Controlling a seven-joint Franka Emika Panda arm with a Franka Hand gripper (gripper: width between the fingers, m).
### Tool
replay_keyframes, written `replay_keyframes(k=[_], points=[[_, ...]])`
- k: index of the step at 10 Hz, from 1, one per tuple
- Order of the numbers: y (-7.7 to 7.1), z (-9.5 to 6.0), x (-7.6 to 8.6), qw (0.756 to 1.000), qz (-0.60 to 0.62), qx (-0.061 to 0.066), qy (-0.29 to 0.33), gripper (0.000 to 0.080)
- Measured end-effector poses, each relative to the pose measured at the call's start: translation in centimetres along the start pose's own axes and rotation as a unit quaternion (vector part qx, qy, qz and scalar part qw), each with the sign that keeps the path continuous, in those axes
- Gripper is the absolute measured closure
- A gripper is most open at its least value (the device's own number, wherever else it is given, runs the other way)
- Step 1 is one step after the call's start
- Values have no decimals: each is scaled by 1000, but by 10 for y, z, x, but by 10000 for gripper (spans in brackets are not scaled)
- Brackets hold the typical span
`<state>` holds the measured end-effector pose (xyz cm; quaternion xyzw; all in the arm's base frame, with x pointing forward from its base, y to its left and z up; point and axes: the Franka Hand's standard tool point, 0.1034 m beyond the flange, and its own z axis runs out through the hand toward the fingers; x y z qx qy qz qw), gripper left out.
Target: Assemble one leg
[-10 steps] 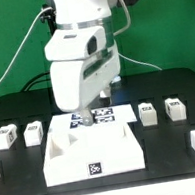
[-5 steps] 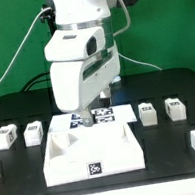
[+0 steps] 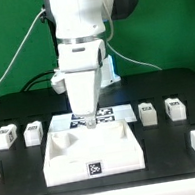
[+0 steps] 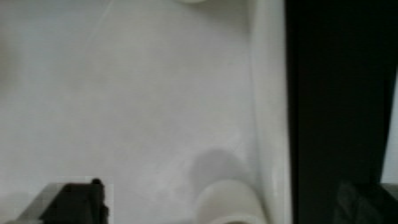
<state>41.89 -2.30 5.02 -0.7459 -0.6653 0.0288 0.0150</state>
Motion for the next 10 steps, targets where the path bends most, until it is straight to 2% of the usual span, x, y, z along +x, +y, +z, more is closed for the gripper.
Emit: replay_keyframes(k=[3, 4, 6, 7, 10], points=[[-1, 3, 0, 1000, 4, 4, 0, 150], [2, 10, 0, 1000, -20, 8, 1, 150], [-10, 34, -3, 999, -37, 26, 5, 150], [-12, 39, -5, 999, -34, 31, 6, 150], [-14, 41, -5, 999, -29, 33, 6, 150]])
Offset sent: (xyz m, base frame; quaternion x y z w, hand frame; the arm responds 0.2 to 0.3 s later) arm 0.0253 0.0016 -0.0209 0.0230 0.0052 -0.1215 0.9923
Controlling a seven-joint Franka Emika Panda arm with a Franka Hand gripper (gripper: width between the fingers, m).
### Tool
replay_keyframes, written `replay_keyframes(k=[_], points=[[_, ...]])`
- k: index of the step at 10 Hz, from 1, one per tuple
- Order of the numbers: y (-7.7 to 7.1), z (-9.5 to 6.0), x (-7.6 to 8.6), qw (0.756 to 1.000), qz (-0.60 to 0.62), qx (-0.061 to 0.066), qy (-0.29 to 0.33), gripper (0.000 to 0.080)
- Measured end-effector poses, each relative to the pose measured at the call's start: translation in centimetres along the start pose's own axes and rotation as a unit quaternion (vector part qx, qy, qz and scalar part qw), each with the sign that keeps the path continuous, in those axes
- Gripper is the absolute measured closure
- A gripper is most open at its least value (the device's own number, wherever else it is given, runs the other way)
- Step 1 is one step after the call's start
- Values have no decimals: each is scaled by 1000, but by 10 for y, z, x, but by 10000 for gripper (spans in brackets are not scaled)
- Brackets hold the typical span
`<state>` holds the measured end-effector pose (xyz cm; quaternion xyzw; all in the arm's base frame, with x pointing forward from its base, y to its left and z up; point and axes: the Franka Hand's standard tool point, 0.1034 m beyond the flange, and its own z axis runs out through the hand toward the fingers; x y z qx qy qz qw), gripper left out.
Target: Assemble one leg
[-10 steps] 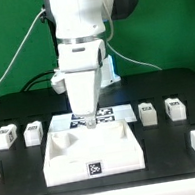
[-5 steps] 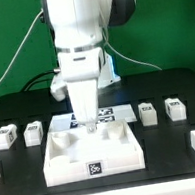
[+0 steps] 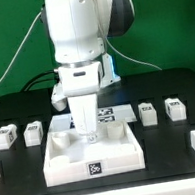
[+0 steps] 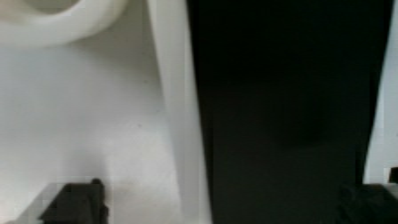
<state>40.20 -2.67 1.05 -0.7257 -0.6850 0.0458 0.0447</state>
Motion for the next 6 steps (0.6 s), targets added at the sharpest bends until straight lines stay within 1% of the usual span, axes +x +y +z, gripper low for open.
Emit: replay_keyframes(k=[2, 3, 4, 5, 6], points=[[0, 1, 0, 1000, 0, 1, 0, 414], [0, 1, 0, 1000, 0, 1, 0, 414], [0, 1, 0, 1000, 0, 1, 0, 549], [0, 1, 0, 1000, 0, 1, 0, 720], [2, -1, 0, 1000, 0, -4, 0, 731]])
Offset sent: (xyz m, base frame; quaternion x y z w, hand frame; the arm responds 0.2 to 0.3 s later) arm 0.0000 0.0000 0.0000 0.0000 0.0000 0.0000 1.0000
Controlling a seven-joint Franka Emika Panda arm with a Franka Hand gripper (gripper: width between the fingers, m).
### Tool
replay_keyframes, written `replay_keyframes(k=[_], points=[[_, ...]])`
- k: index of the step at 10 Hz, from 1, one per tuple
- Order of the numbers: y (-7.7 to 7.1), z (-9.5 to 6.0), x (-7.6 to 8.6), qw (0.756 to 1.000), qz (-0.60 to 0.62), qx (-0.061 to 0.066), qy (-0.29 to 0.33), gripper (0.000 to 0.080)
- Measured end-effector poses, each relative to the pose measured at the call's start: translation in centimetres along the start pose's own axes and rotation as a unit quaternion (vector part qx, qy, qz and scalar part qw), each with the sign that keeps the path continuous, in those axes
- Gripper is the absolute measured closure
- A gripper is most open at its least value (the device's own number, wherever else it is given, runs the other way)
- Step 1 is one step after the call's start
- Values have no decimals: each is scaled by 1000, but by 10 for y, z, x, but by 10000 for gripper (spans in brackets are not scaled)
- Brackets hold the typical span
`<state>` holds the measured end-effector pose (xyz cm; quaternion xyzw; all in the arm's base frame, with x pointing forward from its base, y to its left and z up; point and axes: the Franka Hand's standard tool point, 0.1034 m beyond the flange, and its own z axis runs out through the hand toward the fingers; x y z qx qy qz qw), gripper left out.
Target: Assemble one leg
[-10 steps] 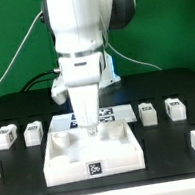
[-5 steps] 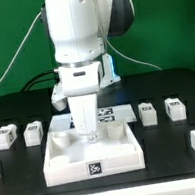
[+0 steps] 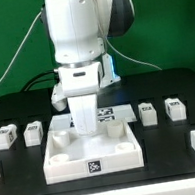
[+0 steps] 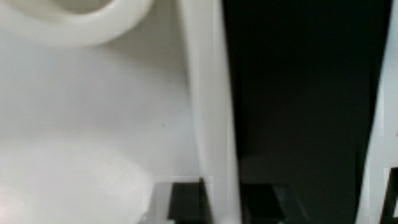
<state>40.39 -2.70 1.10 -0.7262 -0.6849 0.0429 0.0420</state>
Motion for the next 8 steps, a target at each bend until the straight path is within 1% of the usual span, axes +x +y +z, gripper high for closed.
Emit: replay_keyframes(k=[4, 5, 6, 7, 8], points=[[1, 0, 0, 1000, 0, -2, 0, 731], [2, 0, 1, 1000, 0, -2, 0, 731], [7, 0, 3, 1000, 0, -4, 1, 731], [14, -1, 12, 1000, 2, -6, 2, 731], [25, -3, 27, 1000, 1, -5, 3, 731]])
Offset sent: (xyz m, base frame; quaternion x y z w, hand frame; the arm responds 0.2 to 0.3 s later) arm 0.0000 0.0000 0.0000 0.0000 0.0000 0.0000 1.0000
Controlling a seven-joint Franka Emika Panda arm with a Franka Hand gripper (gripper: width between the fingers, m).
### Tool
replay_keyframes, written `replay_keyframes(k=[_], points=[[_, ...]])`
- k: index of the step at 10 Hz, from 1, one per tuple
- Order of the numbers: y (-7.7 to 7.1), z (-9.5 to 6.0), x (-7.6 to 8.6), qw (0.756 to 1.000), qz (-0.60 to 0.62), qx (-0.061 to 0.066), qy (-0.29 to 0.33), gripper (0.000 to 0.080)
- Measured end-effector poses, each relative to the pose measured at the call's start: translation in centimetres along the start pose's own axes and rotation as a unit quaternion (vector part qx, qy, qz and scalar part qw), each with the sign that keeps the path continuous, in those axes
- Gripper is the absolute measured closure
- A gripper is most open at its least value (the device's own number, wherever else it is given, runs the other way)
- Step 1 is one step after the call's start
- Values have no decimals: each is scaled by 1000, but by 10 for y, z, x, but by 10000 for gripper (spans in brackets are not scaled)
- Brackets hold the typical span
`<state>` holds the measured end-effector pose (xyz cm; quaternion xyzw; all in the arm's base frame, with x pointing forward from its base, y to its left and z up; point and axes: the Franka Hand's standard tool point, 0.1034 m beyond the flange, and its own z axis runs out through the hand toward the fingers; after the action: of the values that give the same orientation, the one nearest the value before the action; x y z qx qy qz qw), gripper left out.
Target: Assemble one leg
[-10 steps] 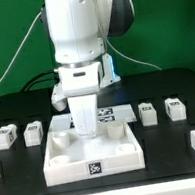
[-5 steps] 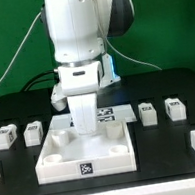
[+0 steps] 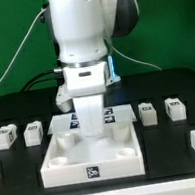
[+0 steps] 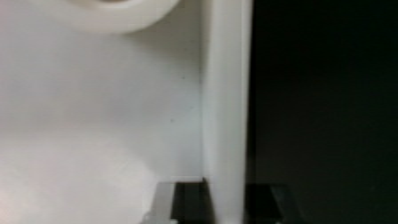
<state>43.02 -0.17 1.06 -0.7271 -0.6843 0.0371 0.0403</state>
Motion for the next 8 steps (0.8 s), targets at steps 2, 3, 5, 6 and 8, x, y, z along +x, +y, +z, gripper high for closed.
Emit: replay_keyframes(k=[2, 3, 5, 6, 8], points=[[19, -2, 30, 1000, 4, -1, 6, 731], [29, -3, 44, 1000, -1, -6, 11, 731], [44, -5, 66, 1000, -10, -11, 19, 731], [51, -6, 74, 1000, -8, -15, 23, 731], [58, -7, 80, 999, -3, -21, 28, 731]])
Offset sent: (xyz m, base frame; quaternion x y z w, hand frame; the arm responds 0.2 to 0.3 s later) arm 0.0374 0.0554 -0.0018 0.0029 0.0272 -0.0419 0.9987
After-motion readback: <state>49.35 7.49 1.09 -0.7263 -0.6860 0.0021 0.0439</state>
